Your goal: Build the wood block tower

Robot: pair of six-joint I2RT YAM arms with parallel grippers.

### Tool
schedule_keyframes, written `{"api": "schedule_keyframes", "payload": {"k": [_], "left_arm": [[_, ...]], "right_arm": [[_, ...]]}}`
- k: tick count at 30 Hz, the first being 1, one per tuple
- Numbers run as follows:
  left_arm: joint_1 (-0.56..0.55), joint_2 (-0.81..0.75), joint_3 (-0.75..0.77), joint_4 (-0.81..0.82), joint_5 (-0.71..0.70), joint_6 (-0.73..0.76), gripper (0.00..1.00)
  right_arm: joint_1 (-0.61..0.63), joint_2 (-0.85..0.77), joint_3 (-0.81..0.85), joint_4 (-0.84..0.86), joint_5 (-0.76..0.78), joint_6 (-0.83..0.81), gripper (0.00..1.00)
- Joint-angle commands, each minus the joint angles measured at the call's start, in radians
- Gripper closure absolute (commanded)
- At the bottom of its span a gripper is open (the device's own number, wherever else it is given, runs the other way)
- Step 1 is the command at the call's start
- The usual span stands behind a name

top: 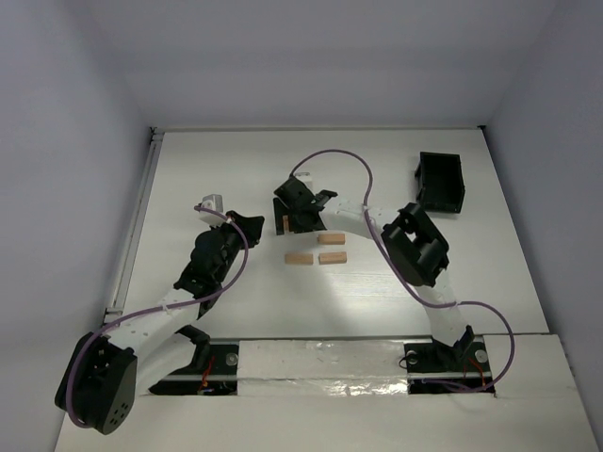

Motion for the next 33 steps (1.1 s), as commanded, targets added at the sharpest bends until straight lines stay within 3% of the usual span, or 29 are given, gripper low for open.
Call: {"api": "schedule_keyframes", "payload": {"k": [1,12,20,33], "left_arm": [[0.004,-0.002,0.038,0.040,0.013,-0.005,0.89],[0.004,-0.004,0.038,0.038,0.015,-0.005,0.89],[0.004,-0.008,0.038,0.038,0.016,-0.005,0.89],[0.004,-0.002,0.039,0.043,0.028,-0.006,0.89]], "right_arm": [[0.009,0.017,0.056,-0.007,0.013,0.009,0.01],[0.009,0.056,0.091,-0.002,0.041,0.020,0.02],[0.009,-0.001,-0.005,0.038,0.030,0.037,0.27],[0.064,-0.144,-0.132,0.054,0.038,0.100,0.27]]}}
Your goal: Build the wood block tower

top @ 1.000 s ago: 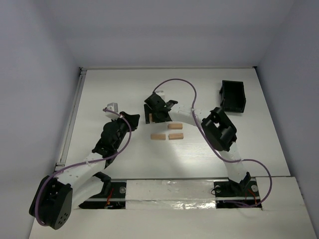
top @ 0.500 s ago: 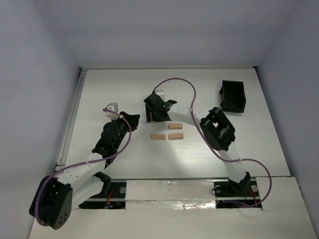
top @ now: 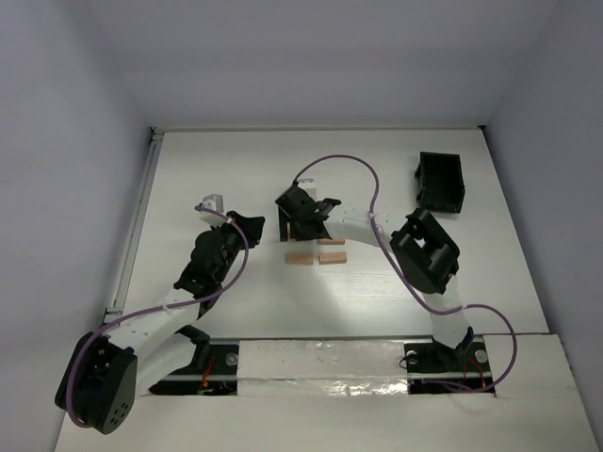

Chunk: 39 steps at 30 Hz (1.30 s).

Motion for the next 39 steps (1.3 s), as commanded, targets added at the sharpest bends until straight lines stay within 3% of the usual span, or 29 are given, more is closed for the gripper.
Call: {"api": "schedule_keyframes", "payload": {"k": [1,39], "left_arm": [[0.004,-0.006,0.039,0.043,0.021,-0.002,0.89],[0.004,0.017,0.042,0.054,0.037,0.003,0.88]], "right_arm": [[0.030,-0.058,-0.021,0.026,0.013,0.044,0.27],[0.039,0.029,0.029,0.000,0.083,0.024,0.18]]}}
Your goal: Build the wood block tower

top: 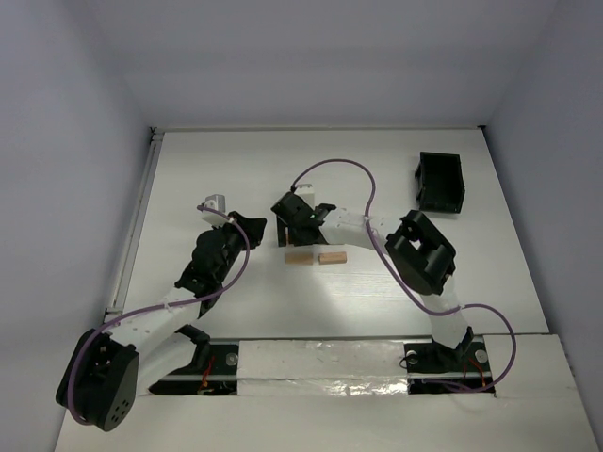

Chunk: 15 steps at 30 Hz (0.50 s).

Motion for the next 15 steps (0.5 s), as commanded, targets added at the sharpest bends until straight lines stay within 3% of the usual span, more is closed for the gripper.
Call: {"api": "schedule_keyframes", "payload": {"k": [1,15], "left_arm": [[0.004,0.001,0.042,0.052,0.014,0.003,0.88],[0.004,0.007,0.042,0.056,0.014,0.005,0.88]], "right_arm": [[0.002,0.022,0.041,0.007,0.037,-0.012,0.18],[-0.007,0.014,0.016,0.019,0.041,-0.020,0.15]]}}
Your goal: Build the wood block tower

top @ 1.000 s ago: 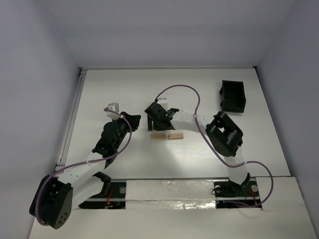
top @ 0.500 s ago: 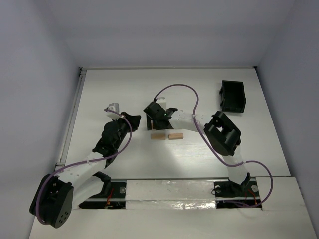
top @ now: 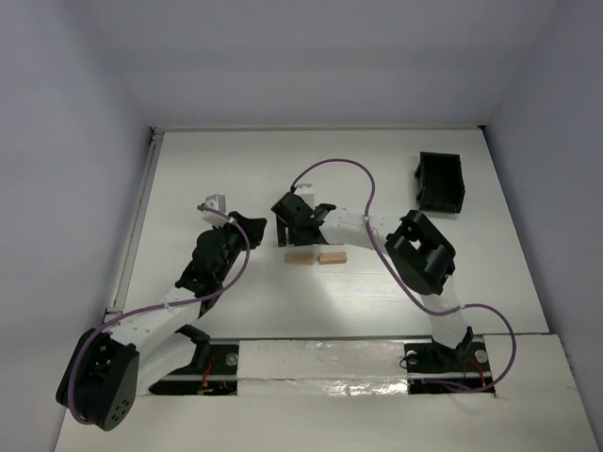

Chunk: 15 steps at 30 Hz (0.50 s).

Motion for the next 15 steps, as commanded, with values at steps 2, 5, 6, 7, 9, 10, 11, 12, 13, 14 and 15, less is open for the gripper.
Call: {"api": "schedule_keyframes", "payload": {"k": [2,5,6,7,9,10,11,12,13,14,15], "left_arm": [[0.004,0.001,0.042,0.056,0.013,0.005,0.88],[0.004,0.001,0.042,0.056,0.011,0.005,0.88],[0.004,0.000,0.042,0.053,0.011,0.006,0.88],[0.004,-0.002,0.042,0.052,0.008,0.006,0.88],[0.004,-0.008,0.042,0.046,0.003,0.008,0.88],[0.004,-0.009,0.042,0.045,-0.004,0.008,0.88],[0.004,-0.014,0.042,0.042,-0.007,0.008,0.88],[0.004,-0.020,0.041,0.040,-0.009,0.009,0.88],[0.004,-0.023,0.041,0.039,-0.015,0.009,0.88],[0.004,-0.026,0.039,0.037,-0.018,0.009,0.88],[0.004,-0.034,0.038,0.034,-0.023,0.011,0.88]], "right_arm": [[-0.005,0.006,0.012,0.020,0.038,-0.010,0.15],[-0.005,-0.004,0.003,0.021,0.038,-0.009,0.15],[-0.005,-0.008,0.001,0.024,0.036,-0.009,0.14],[-0.005,-0.013,-0.004,0.027,0.036,-0.009,0.13],[-0.005,-0.024,-0.007,0.029,0.033,-0.009,0.13],[-0.005,-0.028,-0.008,0.029,0.033,-0.007,0.13],[-0.005,-0.036,-0.011,0.029,0.031,-0.007,0.12],[-0.005,-0.040,-0.011,0.029,0.031,-0.007,0.12],[-0.005,-0.042,-0.011,0.029,0.031,-0.007,0.12],[-0.005,-0.044,-0.013,0.029,0.031,-0.007,0.12],[-0.005,-0.050,-0.014,0.027,0.031,-0.007,0.12]]}}
